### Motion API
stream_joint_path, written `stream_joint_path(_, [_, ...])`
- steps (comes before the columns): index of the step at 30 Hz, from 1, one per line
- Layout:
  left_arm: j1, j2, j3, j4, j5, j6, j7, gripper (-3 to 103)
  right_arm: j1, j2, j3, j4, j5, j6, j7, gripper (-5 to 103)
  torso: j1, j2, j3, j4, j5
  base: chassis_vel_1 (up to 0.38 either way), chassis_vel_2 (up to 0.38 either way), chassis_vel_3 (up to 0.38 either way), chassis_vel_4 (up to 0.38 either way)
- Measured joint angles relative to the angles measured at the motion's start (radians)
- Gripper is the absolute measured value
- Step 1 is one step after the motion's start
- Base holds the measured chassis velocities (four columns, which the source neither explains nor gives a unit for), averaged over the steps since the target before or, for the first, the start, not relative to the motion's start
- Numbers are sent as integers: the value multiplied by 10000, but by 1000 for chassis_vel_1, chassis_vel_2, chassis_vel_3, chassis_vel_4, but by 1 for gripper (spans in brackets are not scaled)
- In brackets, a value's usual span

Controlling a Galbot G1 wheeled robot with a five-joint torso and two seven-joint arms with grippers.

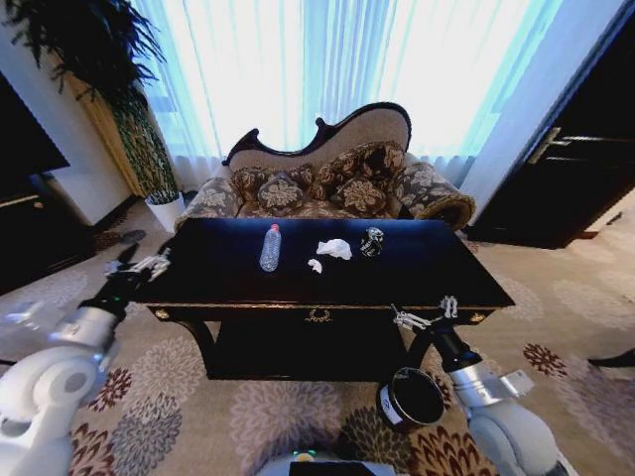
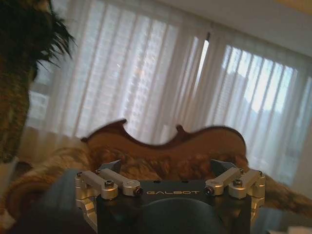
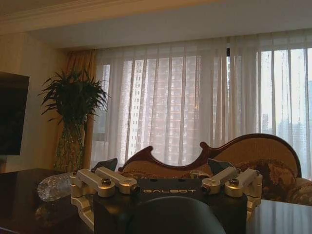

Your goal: Move to the front of the table and place the trash on the table into the trash bin.

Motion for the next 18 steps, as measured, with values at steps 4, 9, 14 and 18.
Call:
stream_joint_path(4, [-651,661,653,359,-39,61,-6,100,-15,98,-161,24,-183,0,-32,100,0,0,0,1,1,0,0,0,0])
stream_joint_path(9, [-1839,1620,1850,1234,-50,-39,-334,100,-77,110,-189,56,-230,-5,-37,100,1,0,-1,-2,2,0,0,0,0])
stream_joint_path(14, [-3048,1973,3205,1768,-102,95,-1232,100,-217,99,-152,40,-298,16,-35,100,1,0,0,0,1,0,0,0,0])
stream_joint_path(18, [-4400,1794,4749,2123,-344,317,-2407,100,-254,110,-154,-84,-431,23,-34,100,0,0,-1,-3,3,0,0,0,0])
